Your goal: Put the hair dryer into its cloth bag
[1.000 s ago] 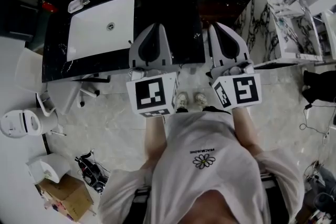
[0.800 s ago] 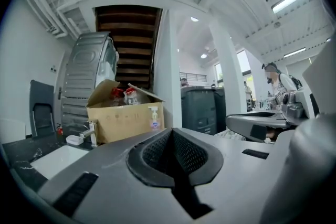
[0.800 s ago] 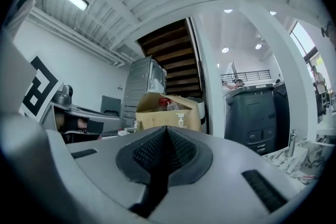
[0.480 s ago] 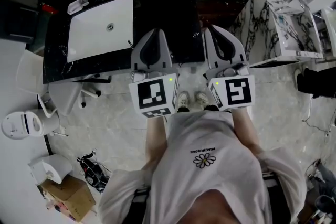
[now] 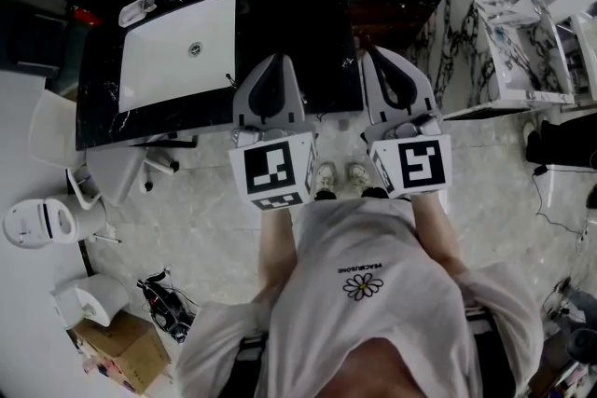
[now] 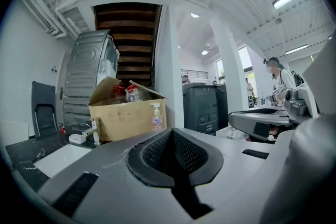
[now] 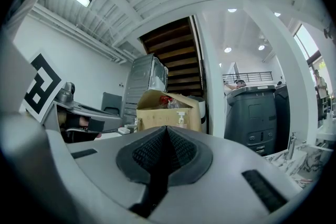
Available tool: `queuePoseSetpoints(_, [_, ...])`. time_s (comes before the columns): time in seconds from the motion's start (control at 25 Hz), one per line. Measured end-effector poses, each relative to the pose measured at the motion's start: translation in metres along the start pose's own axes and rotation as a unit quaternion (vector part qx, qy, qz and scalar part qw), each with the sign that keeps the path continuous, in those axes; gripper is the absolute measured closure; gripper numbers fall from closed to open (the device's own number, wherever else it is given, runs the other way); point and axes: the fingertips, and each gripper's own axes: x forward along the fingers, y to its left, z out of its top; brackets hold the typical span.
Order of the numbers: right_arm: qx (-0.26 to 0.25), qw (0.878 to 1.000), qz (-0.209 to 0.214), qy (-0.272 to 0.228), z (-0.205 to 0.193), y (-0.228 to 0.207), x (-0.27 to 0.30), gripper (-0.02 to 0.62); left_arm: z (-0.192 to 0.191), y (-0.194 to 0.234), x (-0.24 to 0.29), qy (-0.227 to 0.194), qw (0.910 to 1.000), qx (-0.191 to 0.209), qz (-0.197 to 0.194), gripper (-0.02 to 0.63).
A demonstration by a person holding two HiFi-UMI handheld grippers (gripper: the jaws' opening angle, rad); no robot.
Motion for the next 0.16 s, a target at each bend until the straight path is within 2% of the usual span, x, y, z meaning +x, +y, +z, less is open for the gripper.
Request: queuePoseSetpoints(0.16, [-0.003,1.000,-0.003,0.002,-0.0010,-0.0026,-0.0011,0.583,-0.0010,0.0013,0.0013,0.000,0.9999,-0.010,0.002,0.589])
